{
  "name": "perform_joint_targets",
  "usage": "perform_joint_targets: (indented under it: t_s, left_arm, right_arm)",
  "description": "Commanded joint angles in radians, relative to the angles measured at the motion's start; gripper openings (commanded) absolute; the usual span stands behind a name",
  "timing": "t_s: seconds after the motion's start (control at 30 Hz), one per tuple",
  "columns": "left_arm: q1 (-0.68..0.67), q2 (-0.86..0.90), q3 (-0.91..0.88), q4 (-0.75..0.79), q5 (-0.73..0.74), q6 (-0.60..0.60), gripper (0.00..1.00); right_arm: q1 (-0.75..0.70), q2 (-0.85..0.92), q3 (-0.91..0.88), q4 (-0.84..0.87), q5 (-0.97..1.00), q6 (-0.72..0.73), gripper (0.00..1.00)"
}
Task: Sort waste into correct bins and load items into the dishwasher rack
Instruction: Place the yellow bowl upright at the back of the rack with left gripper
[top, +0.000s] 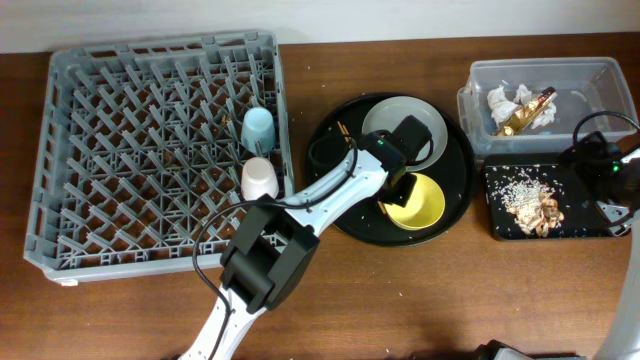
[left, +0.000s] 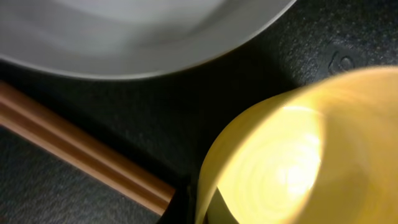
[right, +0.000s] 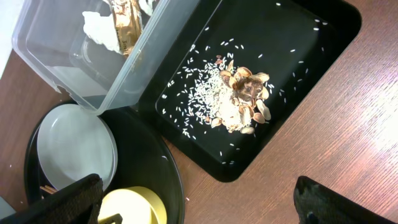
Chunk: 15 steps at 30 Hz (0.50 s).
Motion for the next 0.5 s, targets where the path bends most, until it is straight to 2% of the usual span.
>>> perform_joint_targets:
  t_s: [0.0,0.07,0.1,0.13,0.17,0.23,0.37,0.4,0.47]
  left_arm:
    - [0.025,-0.08,0.143,-0.085,-0.024,0.047,0.0]
    - [0.048,-0.149,0.223,-0.145,-0.179,0.048,0.0]
    - [0.071,-0.196,0.256,-0.173,-0.315,0.054,0.0]
    - [0.101,-0.257,0.264,-0.178,-0.475,0.096,0.0]
    - [0.135,-0.293,0.264,-0.175,-0.694,0.124,0.0]
    - [0.215,-0.295,0.262,-0.148,-1.054,0.126,0.0]
    - [0.436,-0.262,0.262,0.05,-1.088,0.127,0.0]
    - [0.464,-0.248,0.262,0.107,-1.088,0.159,0.0]
    - [0.502,-0.166,0.262,0.323,-1.089,0.377,0.0]
  right_arm:
    - [0.0,-0.006,0.013,-0.003,0.016,0.006,0.98]
    - [0.0,-0.006,0.013,-0.003,0.016,0.006,0.98]
    - [0.0,-0.006,0.013,-0.003,0.016,0.006,0.99]
    - [0.0,-0.006,0.013,-0.003,0.016,0.006,0.98]
    - [0.0,-0.006,0.013,-0.003,0.016,0.006,0.98]
    - [0.0,-0.006,0.013,-0.003,0.016,0.006,0.98]
    - [0.0,-0.006,0.013,-0.003,0.016,0.006,0.98]
    - [0.0,-0.006,0.013,-0.003,0.016,0.006,0.98]
    - [0.0,-0.006,0.013,-0.003,0.016,0.006,0.98]
